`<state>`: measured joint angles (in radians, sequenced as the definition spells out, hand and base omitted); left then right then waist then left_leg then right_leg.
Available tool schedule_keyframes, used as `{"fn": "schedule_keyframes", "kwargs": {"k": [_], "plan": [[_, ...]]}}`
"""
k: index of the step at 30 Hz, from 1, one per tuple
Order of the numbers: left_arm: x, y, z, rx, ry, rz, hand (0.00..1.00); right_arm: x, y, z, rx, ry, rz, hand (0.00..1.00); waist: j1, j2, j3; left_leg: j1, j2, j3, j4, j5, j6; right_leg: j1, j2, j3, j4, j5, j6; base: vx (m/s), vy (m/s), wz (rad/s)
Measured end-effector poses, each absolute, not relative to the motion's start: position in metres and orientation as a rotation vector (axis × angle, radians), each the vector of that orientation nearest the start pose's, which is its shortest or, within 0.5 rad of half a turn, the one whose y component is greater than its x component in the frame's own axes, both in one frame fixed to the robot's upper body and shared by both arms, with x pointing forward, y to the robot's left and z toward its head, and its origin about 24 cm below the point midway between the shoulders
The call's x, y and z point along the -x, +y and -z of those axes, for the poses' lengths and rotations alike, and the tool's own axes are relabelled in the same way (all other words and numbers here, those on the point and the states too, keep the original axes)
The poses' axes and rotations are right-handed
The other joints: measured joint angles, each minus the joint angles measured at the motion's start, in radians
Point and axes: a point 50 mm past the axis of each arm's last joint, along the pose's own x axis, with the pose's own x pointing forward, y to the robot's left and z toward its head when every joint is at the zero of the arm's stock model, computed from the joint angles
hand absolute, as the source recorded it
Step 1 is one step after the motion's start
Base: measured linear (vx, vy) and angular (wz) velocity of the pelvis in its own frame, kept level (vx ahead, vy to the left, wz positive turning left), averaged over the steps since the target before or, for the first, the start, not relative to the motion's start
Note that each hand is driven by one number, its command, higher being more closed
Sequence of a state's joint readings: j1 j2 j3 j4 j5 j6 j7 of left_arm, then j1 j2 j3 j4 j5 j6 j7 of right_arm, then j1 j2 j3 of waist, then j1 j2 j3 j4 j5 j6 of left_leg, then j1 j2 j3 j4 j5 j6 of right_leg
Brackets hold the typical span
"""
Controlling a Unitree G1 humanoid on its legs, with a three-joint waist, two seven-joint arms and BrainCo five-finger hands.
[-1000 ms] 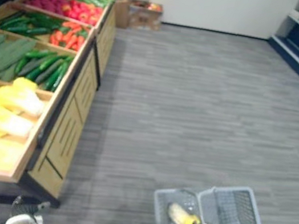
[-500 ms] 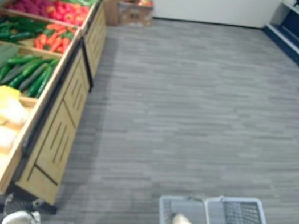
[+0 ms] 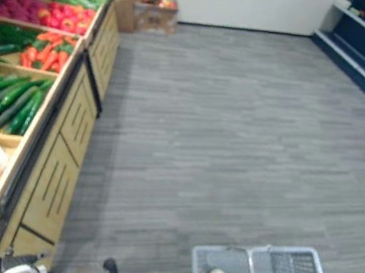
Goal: Pick vegetable in the basket
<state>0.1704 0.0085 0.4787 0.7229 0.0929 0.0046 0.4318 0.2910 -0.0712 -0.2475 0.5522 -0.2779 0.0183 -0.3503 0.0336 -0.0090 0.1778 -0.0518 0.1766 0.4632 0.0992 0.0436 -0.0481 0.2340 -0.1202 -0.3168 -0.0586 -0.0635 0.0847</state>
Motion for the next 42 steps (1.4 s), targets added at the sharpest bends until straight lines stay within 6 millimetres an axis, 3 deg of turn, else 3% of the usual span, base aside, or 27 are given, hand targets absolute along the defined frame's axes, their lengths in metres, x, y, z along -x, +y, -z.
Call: {"fn": "schedule_keyframes", "kwargs": {"k": [3,5,9,10,13,14,15,16,17,19,20,21,23,25,27,28,30,31,32,33,34,36,37,38,40,42], "plan": [[-0.088,0.255,0.127,-0.125,0.922,-0.878,0.0,-0.106,-0.246,0.11,0.439,0.808,0.518,1.0,0.007,0.0,0.0,0.01,-0.008,0.027,0.044,-0.047,0.013,0.018,-0.013,0.041,-0.015,0.004,0.003,0.12,0.098,-0.26],[-0.083,0.254,0.129,-0.124,0.936,-0.882,0.0,-0.117,-0.242,0.107,0.467,0.779,0.474,1.0,0.009,0.022,-0.002,0.022,0.001,0.06,0.087,-0.097,0.009,0.03,-0.023,0.084,-0.026,0.005,0.002,0.12,0.077,-0.52],[-0.082,0.253,0.129,-0.124,0.938,-0.881,0.0,-0.125,-0.235,0.107,0.475,0.763,0.433,1.0,0.007,0.032,-0.026,0.001,0.01,0.088,0.116,-0.129,0.013,-0.027,-0.04,0.11,0.018,-0.03,0.019,0.11,0.018,-0.26],[-0.085,0.252,0.129,-0.124,0.932,-0.874,0.0,-0.127,-0.234,0.107,0.473,0.761,0.432,1.0,0.008,0.03,-0.028,0.001,0.007,0.1,0.118,-0.14,0.018,-0.057,-0.05,0.115,0.084,-0.069,0.025,0.15,0.017,-0.01],[-0.084,0.248,0.13,-0.143,0.94,-0.845,0.0,-0.13,-0.232,0.107,0.466,0.753,0.429,1.0,0.011,-0.018,-0.041,0.005,-0.018,0.105,0.129,-0.181,0.01,-0.158,-0.103,0.127,0.338,-0.185,0.077,0.16,-0.002,0.02],[-0.085,0.244,0.131,-0.153,0.943,-0.814,0.0,-0.136,-0.231,0.106,0.462,0.741,0.427,1.0,0.018,-0.038,-0.041,0.011,-0.014,0.107,0.161,-0.197,0.011,-0.267,-0.132,0.152,0.577,-0.202,0.105,0.2,-0.024,0.05],[-0.087,0.243,0.13,-0.158,0.939,-0.805,0.0,-0.139,-0.231,0.105,0.46,0.734,0.426,1.0,0.021,-0.045,-0.039,0.02,-0.012,0.107,0.178,-0.204,0.011,-0.307,-0.146,0.161,0.672,-0.192,0.123,0.18,-0.023,0.1],[-0.089,0.244,0.129,-0.168,0.929,-0.799,0.0,-0.141,-0.229,0.105,0.455,0.731,0.423,1.0,0.022,-0.063,-0.035,0.028,-0.013,0.105,0.205,-0.221,0.011,-0.352,-0.173,0.16,0.792,-0.16,0.168,0.22,-0.017,0.43],[-0.093,0.248,0.126,-0.187,0.91,-0.79,0.0,-0.143,-0.228,0.106,0.447,0.735,0.422,1.0,0.019,-0.097,-0.03,0.059,-0.019,0.099,0.218,-0.23,0.013,-0.391,-0.202,0.151,0.937,-0.054,0.176,0.23,-0.004,0.66],[-0.097,0.248,0.123,-0.191,0.89,-0.787,0.0,-0.142,-0.229,0.106,0.448,0.736,0.43,1.0,0.008,-0.09,-0.028,0.108,-0.007,0.08,0.172,-0.229,0.013,-0.413,-0.212,0.128,1.028,0.13,0.137,0.27,0.009,0.69],[-0.098,0.246,0.122,-0.192,0.884,-0.784,0.0,-0.143,-0.23,0.105,0.445,0.729,0.437,1.0,0.002,-0.095,-0.026,0.151,-0.011,0.067,0.129,-0.225,0.009,-0.434,-0.239,0.088,1.098,0.056,0.112,0.32,-0.025,0.45],[-0.098,0.246,0.122,-0.195,0.886,-0.786,0.0,-0.148,-0.231,0.103,0.443,0.714,0.442,1.0,-0.002,-0.094,-0.027,0.176,-0.015,0.056,0.102,-0.226,0.008,-0.46,-0.266,0.036,1.106,-0.062,0.058,0.27,-0.034,0.35],[-0.106,0.243,0.121,-0.19,0.868,-0.779,0.0,-0.151,-0.234,0.1,0.439,0.701,0.459,1.0,-0.006,-0.078,-0.026,0.193,-0.015,0.038,0.066,-0.221,-0.003,-0.492,-0.273,-0.055,0.989,-0.14,0.004,0.17,-0.104,0.26],[-0.113,0.242,0.12,-0.185,0.856,-0.773,0.0,-0.151,-0.234,0.1,0.441,0.705,0.464,1.0,-0.01,-0.066,-0.019,0.207,-0.015,0.02,0.048,-0.218,-0.019,-0.512,-0.266,-0.085,0.779,-0.139,0.004,0.25,-0.232,0.3],[-0.115,0.242,0.12,-0.185,0.854,-0.771,0.0,-0.149,-0.235,0.101,0.442,0.717,0.465,1.0,-0.01,-0.065,-0.017,0.228,-0.014,0.012,0.044,-0.224,-0.057,-0.503,-0.25,-0.052,0.502,-0.066,0.009,0.27,-0.308,0.22],[-0.11,0.229,0.128,-0.156,0.906,-0.749,0.0,-0.145,-0.247,0.1,0.453,0.734,0.506,1.0,-0.007,-0.009,-0.007,0.252,0.022,0.025,0.009,-0.199,-0.104,-0.445,-0.199,-0.089,0.457,0.016,0.009,0.2,-0.21,0.21],[-0.116,0.219,0.129,-0.128,0.901,-0.732,0.0,-0.147,-0.255,0.097,0.458,0.725,0.542,1.0,-0.016,0.016,-0.003,0.253,0.012,0.024,-0.026,-0.17,-0.11,-0.46,-0.202,-0.063,0.505,0.008,0.002,0.14,-0.107,0.35],[-0.121,0.214,0.129,-0.12,0.891,-0.72,0.0,-0.147,-0.264,0.094,0.464,0.725,0.57,1.0,-0.023,0.03,0.003,0.275,0.01,0.019,-0.064,-0.143,-0.103,-0.498,-0.223,-0.028,0.619,-0.006,-0.005,0.13,-0.12,0.58],[-0.125,0.215,0.127,-0.138,0.878,-0.712,0.0,-0.147,-0.264,0.093,0.459,0.72,0.574,1.0,-0.034,0.026,0.002,0.3,0.01,-0.011,-0.085,-0.139,-0.118,-0.523,-0.232,0.007,0.674,-0.056,-0.001,0.13,-0.15,0.6],[-0.125,0.22,0.126,-0.152,0.869,-0.717,0.0,-0.144,-0.26,0.095,0.453,0.726,0.573,1.0,-0.033,0.001,-0.004,0.304,-0.004,-0.014,-0.096,-0.144,-0.126,-0.506,-0.236,0.031,0.631,-0.075,0.013,0.14,-0.245,0.5],[-0.124,0.222,0.127,-0.159,0.883,-0.715,0.0,-0.142,-0.257,0.098,0.464,0.736,0.55,1.0,-0.029,-0.006,-0.005,0.322,0.0,-0.031,-0.101,-0.152,-0.147,-0.474,-0.23,0.036,0.625,-0.137,0.049,0.16,-0.299,0.38],[-0.116,0.22,0.131,-0.156,0.914,-0.717,0.0,-0.14,-0.257,0.099,0.471,0.743,0.548,1.0,-0.03,0.022,-0.022,0.312,0.037,-0.045,-0.095,-0.155,-0.149,-0.448,-0.209,-0.01,0.61,-0.151,0.042,0.14,-0.247,0.33],[-0.113,0.22,0.133,-0.157,0.927,-0.718,0.0,-0.138,-0.257,0.099,0.472,0.746,0.55,1.0,-0.03,0.023,-0.022,0.3,0.05,-0.055,-0.084,-0.163,-0.148,-0.447,-0.207,-0.024,0.617,-0.171,0.047,0.09,-0.161,0.39],[-0.11,0.22,0.134,-0.155,0.937,-0.726,0.0,-0.137,-0.258,0.099,0.47,0.749,0.558,1.0,-0.034,0.033,-0.025,0.271,0.07,-0.079,-0.023,-0.184,-0.152,-0.438,-0.2,-0.048,0.622,-0.196,0.046,0.15,-0.215,0.46],[-0.101,0.222,0.137,-0.161,0.966,-0.745,0.0,-0.134,-0.258,0.101,0.465,0.764,0.557,1.0,-0.034,0.022,-0.017,0.177,0.101,-0.093,0.18,-0.183,-0.147,-0.405,-0.217,-0.074,0.614,-0.212,0.048,0.17,-0.238,0.47],[-0.089,0.223,0.139,-0.166,0.994,-0.762,0.0,-0.13,-0.261,0.102,0.476,0.773,0.555,1.0,-0.035,0.032,-0.015,0.072,0.174,-0.089,0.422,-0.146,-0.096,-0.341,-0.209,-0.118,0.588,-0.218,0.048,0.22,-0.215,0.37]]}}
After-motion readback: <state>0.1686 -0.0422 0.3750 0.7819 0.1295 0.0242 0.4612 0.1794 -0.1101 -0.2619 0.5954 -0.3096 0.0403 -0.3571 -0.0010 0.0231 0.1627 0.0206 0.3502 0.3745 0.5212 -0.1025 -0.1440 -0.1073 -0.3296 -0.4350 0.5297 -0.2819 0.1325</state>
